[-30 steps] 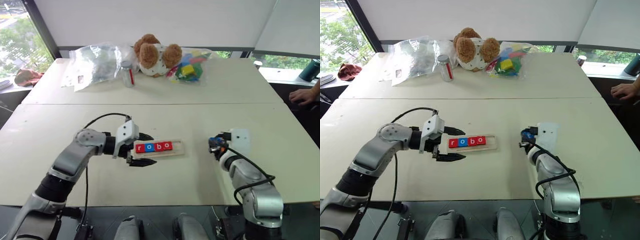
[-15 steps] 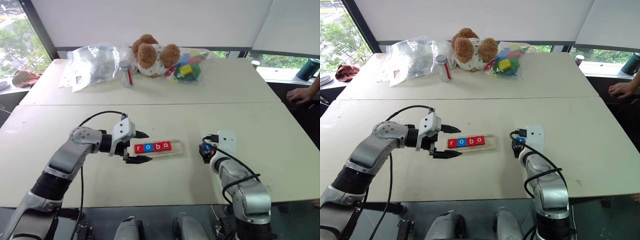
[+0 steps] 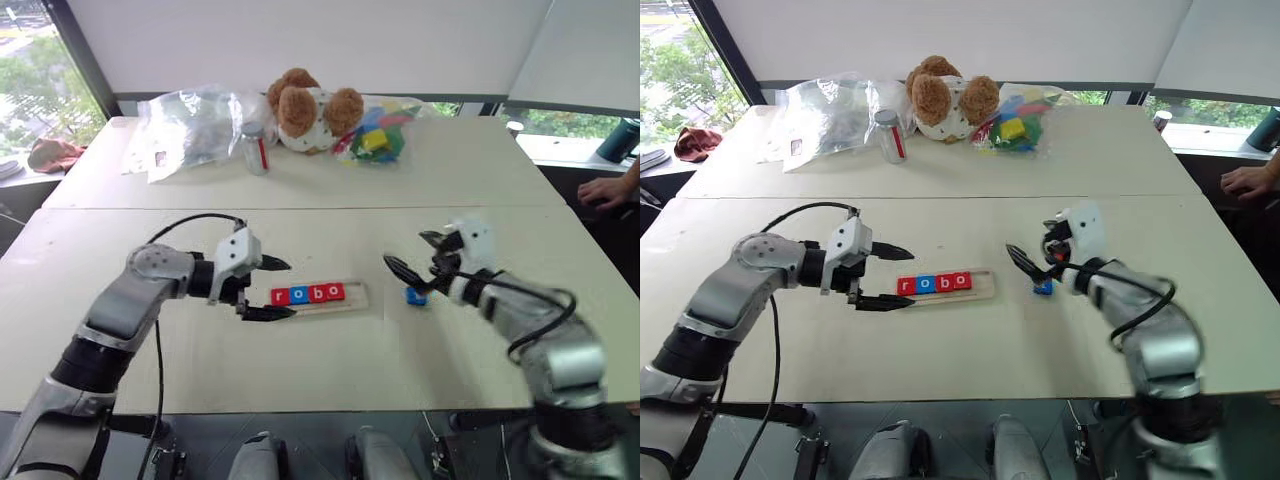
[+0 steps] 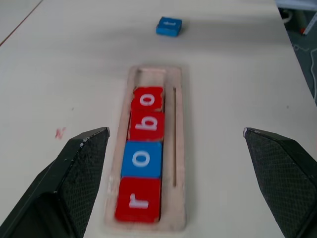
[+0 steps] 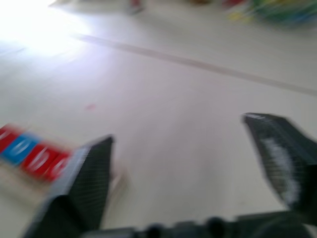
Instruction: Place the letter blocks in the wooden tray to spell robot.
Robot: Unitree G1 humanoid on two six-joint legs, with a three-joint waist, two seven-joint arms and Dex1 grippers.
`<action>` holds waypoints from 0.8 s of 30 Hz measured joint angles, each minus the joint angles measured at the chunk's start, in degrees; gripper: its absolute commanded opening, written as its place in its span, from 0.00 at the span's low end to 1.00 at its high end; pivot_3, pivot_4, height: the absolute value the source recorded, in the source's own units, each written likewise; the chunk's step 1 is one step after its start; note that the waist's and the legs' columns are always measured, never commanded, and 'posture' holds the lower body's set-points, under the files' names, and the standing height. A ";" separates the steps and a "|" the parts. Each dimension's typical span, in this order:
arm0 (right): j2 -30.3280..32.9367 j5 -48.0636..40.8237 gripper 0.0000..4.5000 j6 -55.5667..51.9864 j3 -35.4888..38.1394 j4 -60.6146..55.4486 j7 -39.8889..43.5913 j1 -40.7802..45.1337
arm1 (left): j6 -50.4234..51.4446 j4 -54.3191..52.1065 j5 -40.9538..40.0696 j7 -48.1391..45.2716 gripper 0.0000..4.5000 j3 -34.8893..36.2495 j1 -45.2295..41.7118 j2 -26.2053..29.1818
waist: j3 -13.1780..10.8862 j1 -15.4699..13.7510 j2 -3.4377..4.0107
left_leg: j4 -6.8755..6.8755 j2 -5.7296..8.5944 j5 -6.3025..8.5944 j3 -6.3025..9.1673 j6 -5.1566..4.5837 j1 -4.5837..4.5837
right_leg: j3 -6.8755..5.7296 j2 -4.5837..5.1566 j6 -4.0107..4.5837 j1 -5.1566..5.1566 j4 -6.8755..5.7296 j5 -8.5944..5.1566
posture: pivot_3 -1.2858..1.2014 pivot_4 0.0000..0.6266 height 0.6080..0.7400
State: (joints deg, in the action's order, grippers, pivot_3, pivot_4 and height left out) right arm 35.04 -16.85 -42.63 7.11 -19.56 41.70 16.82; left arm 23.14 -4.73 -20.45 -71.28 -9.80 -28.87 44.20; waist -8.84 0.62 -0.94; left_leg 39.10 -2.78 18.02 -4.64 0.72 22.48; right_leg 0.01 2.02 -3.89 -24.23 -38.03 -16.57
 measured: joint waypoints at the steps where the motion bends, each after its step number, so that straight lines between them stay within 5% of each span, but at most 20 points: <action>1: 3.53 -0.43 0.99 3.95 -0.58 4.12 5.90 0.09 | 0.03 -0.12 -0.12 -0.54 1.00 0.22 0.13 0.87 | -0.01 -0.03 0.00 | -0.01 0.00 0.02 0.00 -0.04 0.01 | 0.01 -0.01 0.00 -0.01 0.02 0.00 | 0.52 0.24 1.00; 7: 11.62 4.47 0.99 29.16 -8.20 32.24 27.85 9.58 | 1.20 -4.53 -1.51 -1.39 1.00 2.49 1.79 3.80 | -0.06 0.64 -0.03 | 0.05 -0.08 0.04 -0.14 -0.07 -0.10 | 0.23 -0.10 0.00 0.00 -0.05 0.01 | 0.52 0.24 1.00; 18: 7.58 11.13 0.99 45.32 -16.75 54.03 36.46 18.56 | 4.89 -8.94 -1.88 2.83 1.00 5.54 6.59 4.72 | -0.08 0.13 0.00 | 0.08 -0.16 0.00 -0.28 0.01 -0.07 | 0.40 0.01 0.00 -0.09 -0.12 0.01 | 0.52 0.24 1.00; 21: 7.07 11.23 0.80 46.89 -16.74 55.94 36.71 19.28 | 5.16 -9.01 -2.22 3.07 1.00 6.23 6.75 4.83 | -0.08 0.17 0.00 | 0.09 -0.15 -0.01 -0.30 0.03 -0.10 | 0.43 0.02 0.00 -0.08 -0.14 0.01 | 0.52 0.24 1.00; 24: 6.89 11.18 0.48 47.99 -16.74 56.41 37.21 19.26 | 5.21 -9.01 -2.31 3.21 1.00 6.24 6.75 4.85 | -0.08 0.18 0.00 | 0.09 -0.15 -0.02 -0.30 0.04 -0.11 | 0.44 0.01 0.00 -0.08 -0.16 0.01 | 0.52 0.24 1.00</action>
State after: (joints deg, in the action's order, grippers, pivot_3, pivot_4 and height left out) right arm 41.92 -5.67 5.35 -9.62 36.85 78.91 36.09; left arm 28.35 -13.74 -22.76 -68.07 -3.56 -22.11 49.05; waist -8.92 0.80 -0.94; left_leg 39.19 -2.92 18.00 -4.94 0.76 22.38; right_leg 0.45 2.03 -3.89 -24.31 -38.18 -16.56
